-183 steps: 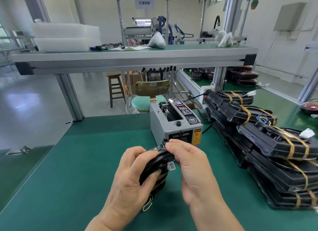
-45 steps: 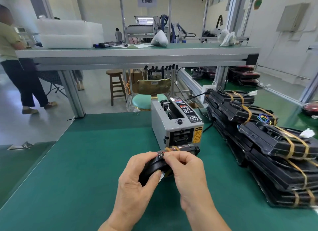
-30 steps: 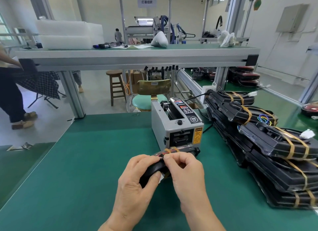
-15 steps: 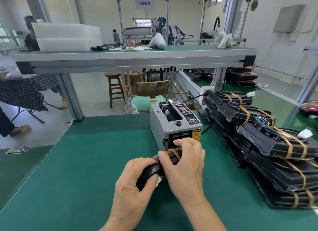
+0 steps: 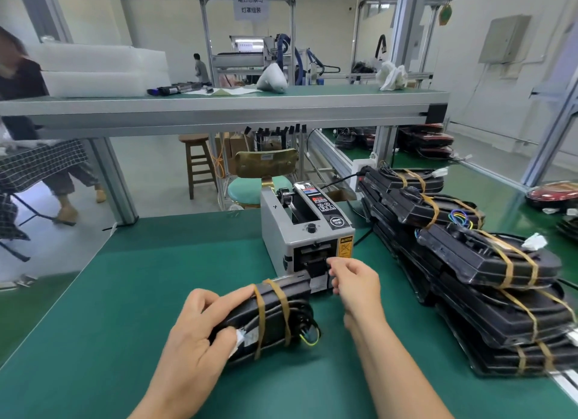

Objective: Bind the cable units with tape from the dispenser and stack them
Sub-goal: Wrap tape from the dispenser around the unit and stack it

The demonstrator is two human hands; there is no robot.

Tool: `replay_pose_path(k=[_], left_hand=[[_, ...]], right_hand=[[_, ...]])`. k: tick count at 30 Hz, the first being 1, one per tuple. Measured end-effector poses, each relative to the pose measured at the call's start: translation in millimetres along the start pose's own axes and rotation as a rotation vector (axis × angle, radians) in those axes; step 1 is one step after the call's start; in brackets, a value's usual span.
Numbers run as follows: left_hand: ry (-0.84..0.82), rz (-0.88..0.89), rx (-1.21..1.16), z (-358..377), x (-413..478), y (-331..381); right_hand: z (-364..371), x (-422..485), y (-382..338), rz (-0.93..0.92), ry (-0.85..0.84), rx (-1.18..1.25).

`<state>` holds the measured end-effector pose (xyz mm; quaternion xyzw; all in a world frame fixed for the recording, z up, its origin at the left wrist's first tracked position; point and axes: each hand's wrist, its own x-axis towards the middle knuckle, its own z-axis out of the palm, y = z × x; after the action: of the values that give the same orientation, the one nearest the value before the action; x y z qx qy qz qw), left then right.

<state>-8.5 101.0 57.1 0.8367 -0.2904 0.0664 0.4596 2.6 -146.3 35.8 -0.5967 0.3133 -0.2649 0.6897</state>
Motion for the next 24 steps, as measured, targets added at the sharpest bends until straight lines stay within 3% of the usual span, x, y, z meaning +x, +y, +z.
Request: replay_pose_path(k=[6,10,16,24], left_hand=[[-0.001,0.002,0.151,-13.0,2.9,-8.2],[-0.001,0.011,0.325,-2.4,6.9,-5.6],[-0.046,-0.024,0.385,-3.3,16.6,-3.2],[-0.116,0.118,0.444,-2.3,27.5,7.2]], right_hand=[[16.5,8.1,-9.6,0.121,-0.001,-0.004],[20.2,8.1,-13.4,0.142,0.041,-0.015],[26.0,1.5,-15.9,0.127,0.132,-0.056],[16.1,-53.6,-24.1,0.148,-0.153,0.255]])
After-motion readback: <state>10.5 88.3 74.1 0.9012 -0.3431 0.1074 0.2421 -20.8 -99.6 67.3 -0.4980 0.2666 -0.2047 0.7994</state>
